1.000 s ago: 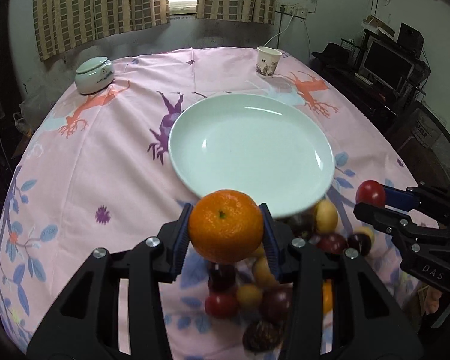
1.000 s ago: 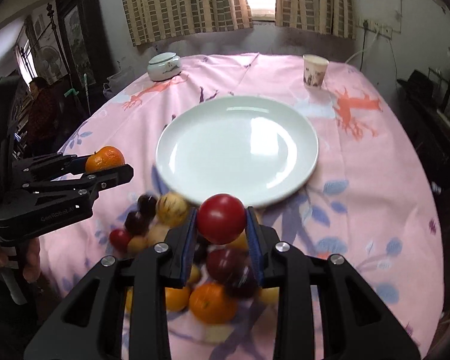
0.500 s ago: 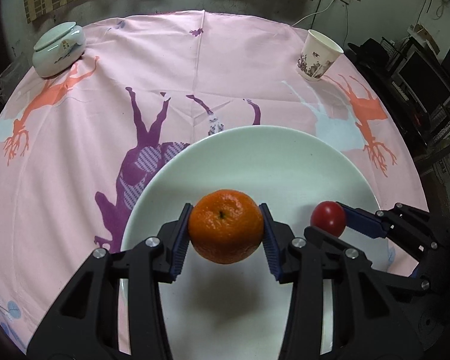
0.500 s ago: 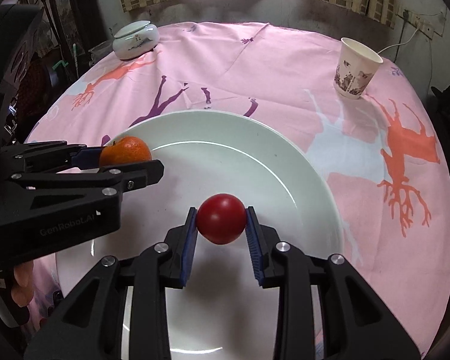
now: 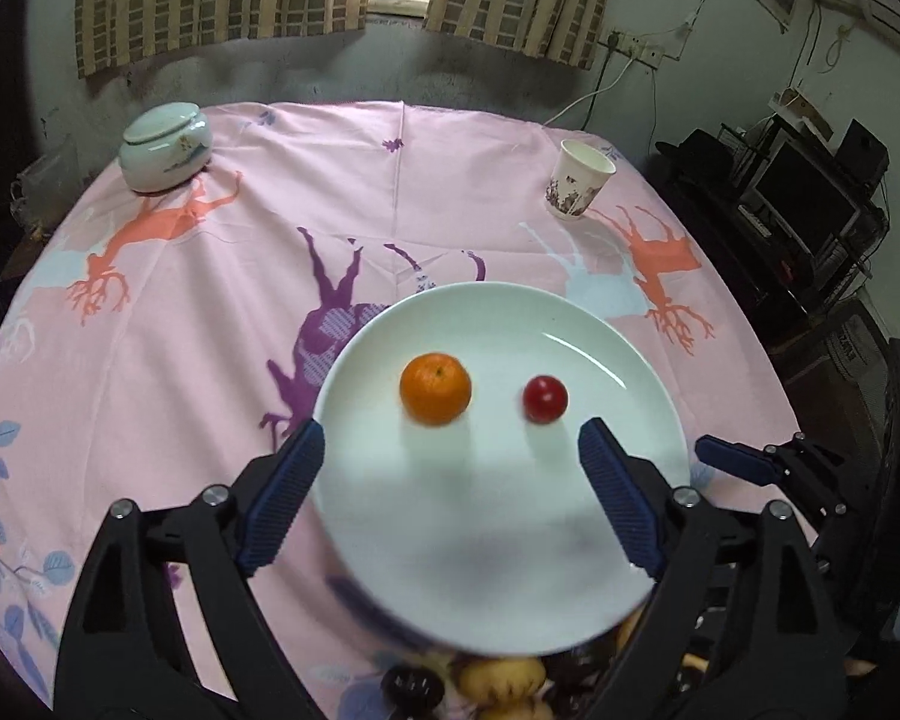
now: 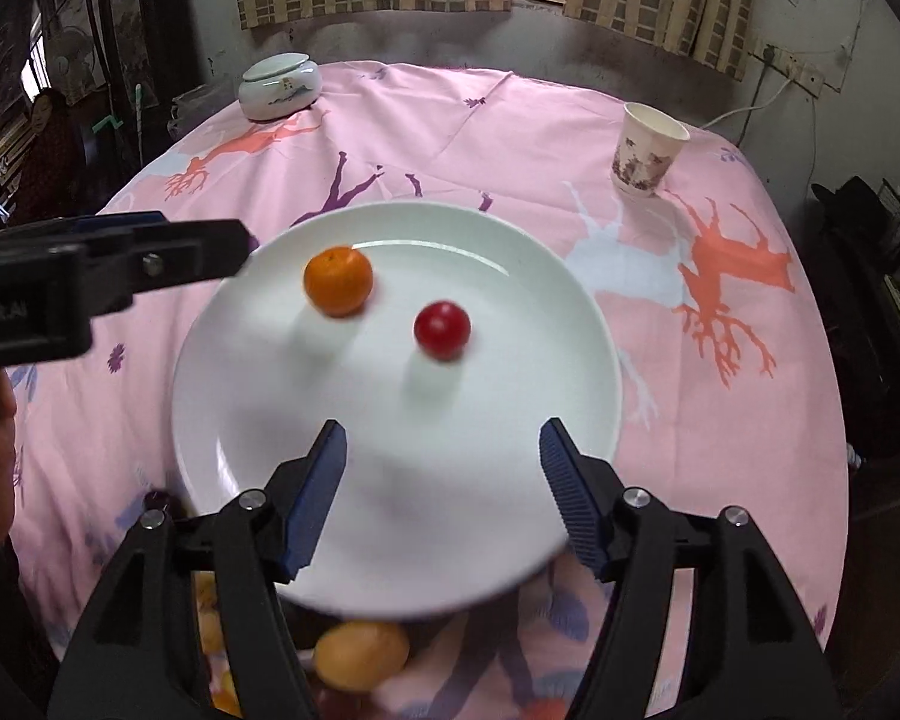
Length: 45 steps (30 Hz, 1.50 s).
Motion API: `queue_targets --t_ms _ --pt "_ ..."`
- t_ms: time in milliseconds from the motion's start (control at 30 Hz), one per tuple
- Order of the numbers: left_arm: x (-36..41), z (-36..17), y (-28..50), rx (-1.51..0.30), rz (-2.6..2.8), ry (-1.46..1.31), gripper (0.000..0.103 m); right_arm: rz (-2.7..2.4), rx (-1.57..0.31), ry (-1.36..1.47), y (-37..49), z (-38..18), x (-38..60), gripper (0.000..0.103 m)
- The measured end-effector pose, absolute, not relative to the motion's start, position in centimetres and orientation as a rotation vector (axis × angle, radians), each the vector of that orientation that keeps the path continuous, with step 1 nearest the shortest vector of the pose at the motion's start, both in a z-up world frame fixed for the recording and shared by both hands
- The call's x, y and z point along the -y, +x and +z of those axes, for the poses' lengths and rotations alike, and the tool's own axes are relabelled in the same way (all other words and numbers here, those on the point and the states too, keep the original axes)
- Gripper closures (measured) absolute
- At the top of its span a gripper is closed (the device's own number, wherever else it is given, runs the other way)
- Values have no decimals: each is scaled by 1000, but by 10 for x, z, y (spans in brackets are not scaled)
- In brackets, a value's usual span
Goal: Organize fruits
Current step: 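Carry both fruits onto the white plate and open both tools, then grasp the dark passion fruit with the left tool while the right tool grasps an orange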
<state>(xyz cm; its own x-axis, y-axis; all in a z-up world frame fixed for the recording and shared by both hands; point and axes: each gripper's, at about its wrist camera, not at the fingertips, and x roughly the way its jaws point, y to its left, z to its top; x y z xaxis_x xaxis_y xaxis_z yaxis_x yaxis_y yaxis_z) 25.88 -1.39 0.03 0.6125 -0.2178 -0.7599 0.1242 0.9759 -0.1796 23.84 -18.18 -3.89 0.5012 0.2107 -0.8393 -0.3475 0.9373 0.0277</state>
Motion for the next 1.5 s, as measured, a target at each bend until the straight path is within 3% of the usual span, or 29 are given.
queue_targets --t_ms 300,500,667,867,933,1267,1333,1400,1433,1500 --pt "-33 -38 97 -851 -146 -100 10 339 -952 -19 78 -40 205 27" --pt "-46 -62 42 -882 -132 -103 10 331 -884 26 25 -62 198 28" --pt "-31 -68 26 -869 -130 -2 10 303 -910 -22 41 -83 188 51" --pt "-27 -86 31 -912 -134 26 10 344 -969 7 68 -108 182 52" --pt "-26 -90 36 -922 -123 38 10 355 -964 10 73 -109 180 57" --pt "7 -100 39 -953 -203 116 10 324 -983 100 38 -91 202 57" --pt "13 -107 45 -967 -200 111 14 335 -974 108 33 -91 205 57" --pt "18 -110 51 -973 -213 88 31 348 -977 121 32 -94 207 57" --pt "21 -110 52 -959 -210 90 34 349 -982 129 32 -96 210 57" --pt "28 -109 51 -946 -226 92 57 359 -982 152 32 -97 215 57"
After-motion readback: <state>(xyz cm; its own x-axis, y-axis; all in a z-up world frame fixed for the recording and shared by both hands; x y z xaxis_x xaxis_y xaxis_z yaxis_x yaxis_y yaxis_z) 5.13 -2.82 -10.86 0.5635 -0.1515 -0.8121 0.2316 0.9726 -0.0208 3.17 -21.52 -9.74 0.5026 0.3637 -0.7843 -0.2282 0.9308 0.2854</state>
